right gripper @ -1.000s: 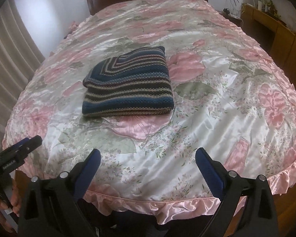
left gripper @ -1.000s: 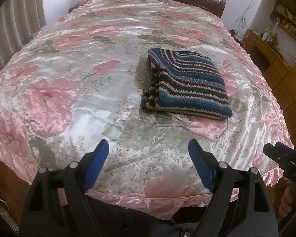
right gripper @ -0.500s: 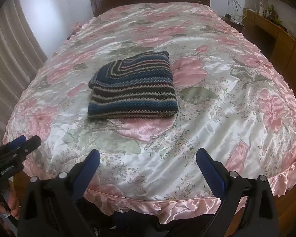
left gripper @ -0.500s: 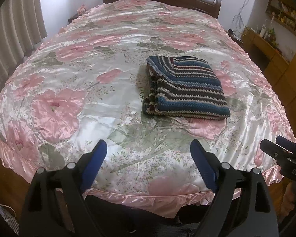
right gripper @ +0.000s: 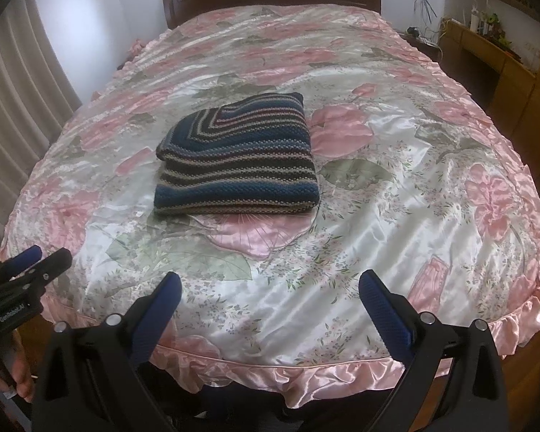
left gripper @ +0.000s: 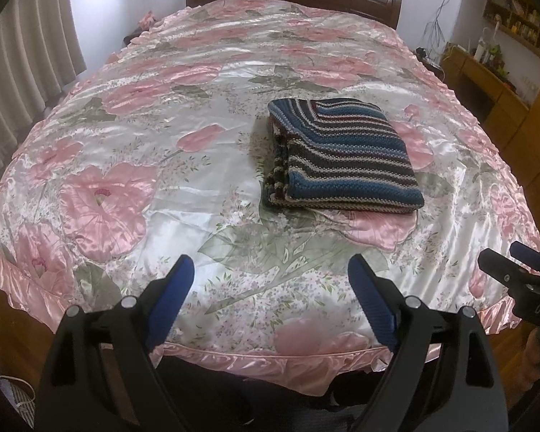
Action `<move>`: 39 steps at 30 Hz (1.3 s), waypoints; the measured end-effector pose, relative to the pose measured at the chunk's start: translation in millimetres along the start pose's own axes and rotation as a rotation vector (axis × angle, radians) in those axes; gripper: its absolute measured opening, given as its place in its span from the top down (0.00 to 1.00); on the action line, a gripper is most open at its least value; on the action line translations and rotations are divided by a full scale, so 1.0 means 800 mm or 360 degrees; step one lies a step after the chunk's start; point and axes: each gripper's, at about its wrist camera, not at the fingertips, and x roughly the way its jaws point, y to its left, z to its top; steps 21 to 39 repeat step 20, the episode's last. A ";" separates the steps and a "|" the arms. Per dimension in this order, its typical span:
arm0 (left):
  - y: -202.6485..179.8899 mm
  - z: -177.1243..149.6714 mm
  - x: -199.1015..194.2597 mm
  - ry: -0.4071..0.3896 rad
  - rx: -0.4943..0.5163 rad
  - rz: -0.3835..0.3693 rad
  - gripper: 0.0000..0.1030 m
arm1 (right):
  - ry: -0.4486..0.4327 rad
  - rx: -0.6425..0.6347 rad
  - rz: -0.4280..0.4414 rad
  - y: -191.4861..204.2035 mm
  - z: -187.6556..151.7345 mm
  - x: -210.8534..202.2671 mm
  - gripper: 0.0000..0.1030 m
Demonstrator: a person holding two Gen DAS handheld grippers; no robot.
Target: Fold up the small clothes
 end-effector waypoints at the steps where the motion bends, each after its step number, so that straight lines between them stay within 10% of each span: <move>1: 0.000 0.000 0.001 -0.0001 0.0003 0.0003 0.16 | 0.0001 -0.0003 -0.0005 0.000 0.000 0.001 0.04; 39: 0.004 -0.002 0.007 0.0014 0.0013 0.0015 0.15 | 0.0009 -0.0039 -0.0043 0.005 0.002 0.003 0.04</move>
